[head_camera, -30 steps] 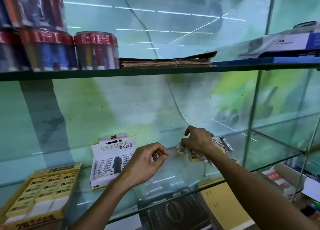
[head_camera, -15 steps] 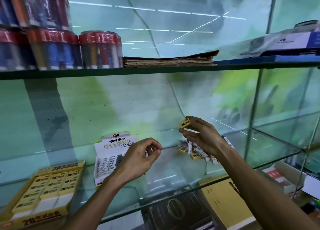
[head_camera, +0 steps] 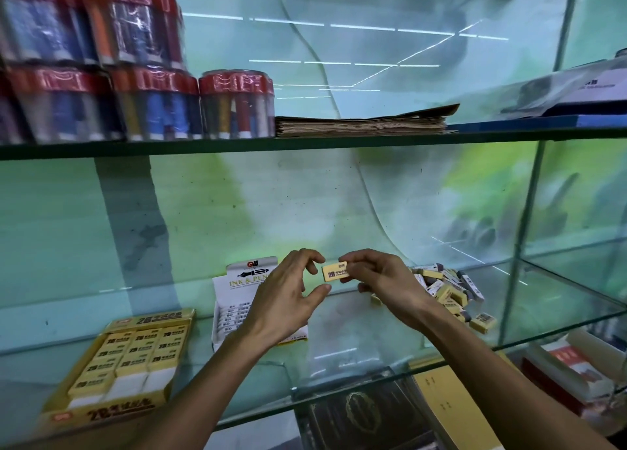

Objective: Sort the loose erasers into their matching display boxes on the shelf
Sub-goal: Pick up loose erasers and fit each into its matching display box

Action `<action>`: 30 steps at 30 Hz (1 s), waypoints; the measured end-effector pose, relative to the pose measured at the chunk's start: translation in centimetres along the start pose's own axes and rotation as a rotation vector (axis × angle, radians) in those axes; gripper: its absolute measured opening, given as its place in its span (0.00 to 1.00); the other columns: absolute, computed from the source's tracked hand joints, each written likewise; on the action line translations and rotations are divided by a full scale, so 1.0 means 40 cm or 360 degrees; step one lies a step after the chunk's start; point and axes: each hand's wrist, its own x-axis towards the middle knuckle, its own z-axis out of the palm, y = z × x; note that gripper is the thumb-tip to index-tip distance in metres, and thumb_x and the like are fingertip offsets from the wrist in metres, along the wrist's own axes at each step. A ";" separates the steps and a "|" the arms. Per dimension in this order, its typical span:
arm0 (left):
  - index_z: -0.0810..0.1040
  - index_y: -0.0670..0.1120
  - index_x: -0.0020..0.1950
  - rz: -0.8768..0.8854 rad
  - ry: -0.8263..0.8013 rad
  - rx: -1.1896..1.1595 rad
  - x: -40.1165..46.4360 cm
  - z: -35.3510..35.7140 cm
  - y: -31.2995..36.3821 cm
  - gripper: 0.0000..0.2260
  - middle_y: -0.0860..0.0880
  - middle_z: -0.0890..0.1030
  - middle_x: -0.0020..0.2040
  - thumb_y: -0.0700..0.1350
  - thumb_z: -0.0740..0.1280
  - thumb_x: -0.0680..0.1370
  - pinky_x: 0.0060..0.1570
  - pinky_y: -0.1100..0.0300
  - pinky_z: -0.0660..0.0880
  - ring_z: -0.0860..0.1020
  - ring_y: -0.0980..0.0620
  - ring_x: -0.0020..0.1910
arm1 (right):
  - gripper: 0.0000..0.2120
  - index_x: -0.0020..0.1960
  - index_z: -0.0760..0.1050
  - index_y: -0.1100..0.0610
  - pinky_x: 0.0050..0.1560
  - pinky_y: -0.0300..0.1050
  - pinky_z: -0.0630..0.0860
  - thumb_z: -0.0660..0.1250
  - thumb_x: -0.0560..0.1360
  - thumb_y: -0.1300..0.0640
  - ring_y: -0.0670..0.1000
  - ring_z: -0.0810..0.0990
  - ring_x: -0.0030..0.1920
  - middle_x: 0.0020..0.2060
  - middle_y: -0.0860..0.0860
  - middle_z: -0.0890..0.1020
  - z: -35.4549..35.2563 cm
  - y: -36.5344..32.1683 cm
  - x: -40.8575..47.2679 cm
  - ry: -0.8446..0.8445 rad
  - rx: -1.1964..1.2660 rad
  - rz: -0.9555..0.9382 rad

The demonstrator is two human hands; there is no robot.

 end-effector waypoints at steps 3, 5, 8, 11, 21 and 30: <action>0.72 0.58 0.56 0.0028 0.0039 0.0017 -0.005 -0.010 -0.011 0.12 0.60 0.74 0.48 0.50 0.70 0.75 0.39 0.50 0.76 0.74 0.56 0.36 | 0.07 0.55 0.80 0.58 0.48 0.44 0.76 0.65 0.79 0.63 0.43 0.83 0.43 0.43 0.51 0.86 0.016 -0.003 0.003 -0.0053 0.0046 -0.0009; 0.72 0.57 0.55 0.0049 0.0065 0.0024 -0.009 -0.018 -0.018 0.11 0.60 0.74 0.47 0.49 0.70 0.75 0.39 0.49 0.76 0.74 0.56 0.35 | 0.07 0.55 0.79 0.58 0.47 0.44 0.76 0.65 0.78 0.63 0.44 0.83 0.44 0.45 0.52 0.86 0.029 -0.005 0.005 -0.0079 0.0059 -0.0034; 0.73 0.57 0.53 0.0026 0.0095 -0.0003 -0.018 -0.036 -0.027 0.09 0.60 0.75 0.47 0.49 0.70 0.76 0.41 0.51 0.76 0.75 0.56 0.37 | 0.08 0.54 0.77 0.54 0.46 0.45 0.77 0.68 0.77 0.62 0.45 0.81 0.49 0.49 0.47 0.83 0.040 0.004 0.007 -0.0030 -0.0170 -0.0307; 0.73 0.56 0.54 0.0035 0.0072 0.0025 -0.032 -0.056 -0.043 0.09 0.60 0.75 0.47 0.49 0.69 0.77 0.43 0.52 0.76 0.75 0.57 0.39 | 0.11 0.54 0.75 0.50 0.46 0.41 0.77 0.70 0.75 0.61 0.46 0.78 0.54 0.54 0.42 0.79 0.048 0.017 0.010 -0.0081 -0.0647 -0.0808; 0.73 0.58 0.58 0.0037 0.0103 0.0045 -0.095 -0.153 -0.094 0.11 0.63 0.76 0.50 0.52 0.69 0.77 0.41 0.56 0.76 0.76 0.56 0.40 | 0.08 0.51 0.77 0.52 0.43 0.32 0.70 0.71 0.73 0.60 0.46 0.77 0.49 0.49 0.44 0.80 0.151 0.012 0.036 -0.0265 -0.0922 -0.1055; 0.78 0.55 0.53 -0.0292 0.0685 -0.0395 -0.156 -0.342 -0.147 0.04 0.55 0.81 0.45 0.47 0.67 0.80 0.41 0.62 0.74 0.78 0.52 0.41 | 0.07 0.45 0.79 0.49 0.39 0.37 0.74 0.74 0.71 0.58 0.43 0.77 0.36 0.39 0.44 0.81 0.375 -0.062 0.018 -0.0700 -0.0717 -0.0752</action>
